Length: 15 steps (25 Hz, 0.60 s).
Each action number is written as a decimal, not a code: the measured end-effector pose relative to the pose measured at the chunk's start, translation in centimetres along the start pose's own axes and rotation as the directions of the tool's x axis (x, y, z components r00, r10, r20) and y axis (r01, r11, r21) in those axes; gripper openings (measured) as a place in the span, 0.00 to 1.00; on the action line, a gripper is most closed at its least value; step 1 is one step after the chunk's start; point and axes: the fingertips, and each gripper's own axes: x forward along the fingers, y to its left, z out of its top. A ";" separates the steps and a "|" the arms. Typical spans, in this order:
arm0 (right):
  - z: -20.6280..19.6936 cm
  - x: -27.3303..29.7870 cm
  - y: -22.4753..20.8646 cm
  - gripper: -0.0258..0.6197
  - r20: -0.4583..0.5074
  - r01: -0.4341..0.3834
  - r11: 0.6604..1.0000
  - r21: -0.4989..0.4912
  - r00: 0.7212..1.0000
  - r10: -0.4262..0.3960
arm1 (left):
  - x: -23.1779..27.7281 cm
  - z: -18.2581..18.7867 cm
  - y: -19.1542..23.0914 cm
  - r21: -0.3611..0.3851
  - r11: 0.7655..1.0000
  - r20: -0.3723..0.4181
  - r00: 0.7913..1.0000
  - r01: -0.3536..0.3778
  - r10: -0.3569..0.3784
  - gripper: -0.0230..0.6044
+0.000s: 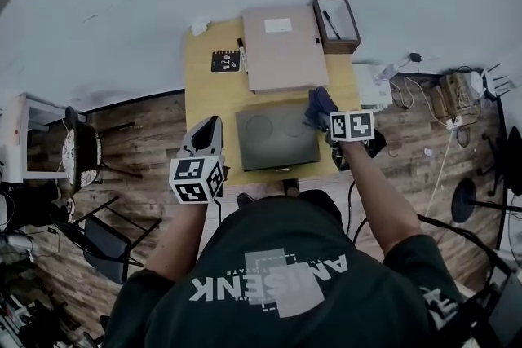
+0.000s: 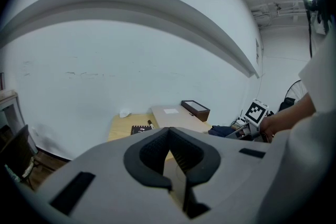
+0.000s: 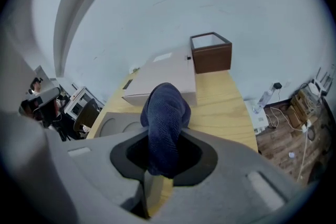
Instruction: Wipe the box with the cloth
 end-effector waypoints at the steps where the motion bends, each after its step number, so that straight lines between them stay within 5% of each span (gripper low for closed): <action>1: 0.4 -0.1 0.8 0.16 0.004 -0.010 1.000 -0.023 1.000 0.010 | -0.2 -0.1 0.2 -0.004 1.000 0.002 1.000 -0.007 0.007 0.04; 8: 3.2 0.8 9.5 0.16 -0.014 -0.127 0.970 -0.208 0.992 0.127 | -3.6 -1.0 2.9 -0.048 0.996 0.035 0.996 -0.081 0.083 0.04; 15: 2.9 5.0 20.1 0.16 -0.068 -0.228 0.940 -0.253 0.974 0.218 | -10.4 -4.0 8.5 -0.138 0.965 0.032 0.973 -0.223 0.229 0.04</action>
